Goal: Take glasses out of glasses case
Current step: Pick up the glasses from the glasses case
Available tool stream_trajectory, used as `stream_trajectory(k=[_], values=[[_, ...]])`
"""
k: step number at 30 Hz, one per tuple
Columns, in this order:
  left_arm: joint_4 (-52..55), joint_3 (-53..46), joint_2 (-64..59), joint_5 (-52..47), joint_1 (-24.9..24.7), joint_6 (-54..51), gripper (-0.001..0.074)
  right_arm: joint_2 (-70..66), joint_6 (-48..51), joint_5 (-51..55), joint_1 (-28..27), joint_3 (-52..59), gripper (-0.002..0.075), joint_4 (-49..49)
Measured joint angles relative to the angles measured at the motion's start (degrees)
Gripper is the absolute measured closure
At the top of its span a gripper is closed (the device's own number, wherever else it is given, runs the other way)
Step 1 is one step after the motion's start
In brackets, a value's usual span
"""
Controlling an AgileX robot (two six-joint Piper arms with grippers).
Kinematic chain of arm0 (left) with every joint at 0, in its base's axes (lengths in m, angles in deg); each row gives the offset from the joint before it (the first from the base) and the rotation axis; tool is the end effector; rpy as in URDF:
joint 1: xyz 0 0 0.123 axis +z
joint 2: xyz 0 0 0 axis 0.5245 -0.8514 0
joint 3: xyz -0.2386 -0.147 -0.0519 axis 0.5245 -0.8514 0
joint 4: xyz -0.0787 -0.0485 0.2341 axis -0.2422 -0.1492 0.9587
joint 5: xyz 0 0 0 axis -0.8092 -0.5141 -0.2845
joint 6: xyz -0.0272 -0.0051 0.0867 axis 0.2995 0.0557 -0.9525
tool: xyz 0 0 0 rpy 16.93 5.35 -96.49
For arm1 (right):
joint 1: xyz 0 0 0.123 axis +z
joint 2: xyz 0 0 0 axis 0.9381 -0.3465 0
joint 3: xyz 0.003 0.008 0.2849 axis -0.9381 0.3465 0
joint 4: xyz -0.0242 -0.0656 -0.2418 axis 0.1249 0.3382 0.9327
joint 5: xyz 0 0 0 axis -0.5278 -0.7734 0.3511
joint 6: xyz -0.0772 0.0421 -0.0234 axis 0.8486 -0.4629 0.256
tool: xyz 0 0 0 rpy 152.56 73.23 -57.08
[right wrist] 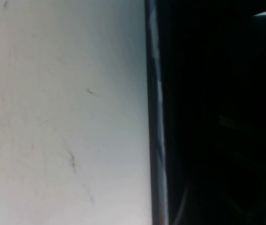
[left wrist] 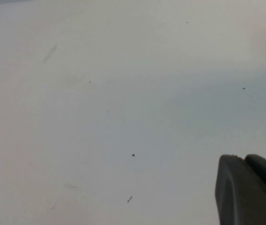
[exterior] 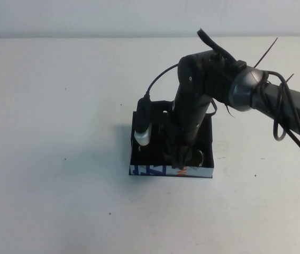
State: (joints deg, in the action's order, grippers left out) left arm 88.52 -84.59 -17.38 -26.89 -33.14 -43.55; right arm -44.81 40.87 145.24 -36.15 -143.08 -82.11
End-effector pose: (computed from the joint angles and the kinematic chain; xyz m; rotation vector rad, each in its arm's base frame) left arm 0.0526 -0.0018 0.1739 0.0937 1.8484 0.0276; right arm 0.3904 0.2682 0.1957 -2.0054 2.1439 0.0749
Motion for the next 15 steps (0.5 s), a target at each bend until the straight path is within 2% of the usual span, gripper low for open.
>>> stream_trajectory(k=[3, 7, 15], values=[[0.0, 0.0, 0.0, 0.0, 0.0, 0.0, 0.074, -0.19, 0.0, -0.13, 0.0, 0.0, 0.0492, 0.0], [0.0, 0.0, 0.0, 0.0, 0.0, 0.0, 0.074, -0.08, -0.43, 0.44, 0.0, 0.0, 0.0653, -0.67], [0.0, 0.0, 0.0, 0.0, 0.0, 0.0, 0.074, 1.6, -8.64, 1.58, 0.0, -2.97, 0.0663, 2.21]])
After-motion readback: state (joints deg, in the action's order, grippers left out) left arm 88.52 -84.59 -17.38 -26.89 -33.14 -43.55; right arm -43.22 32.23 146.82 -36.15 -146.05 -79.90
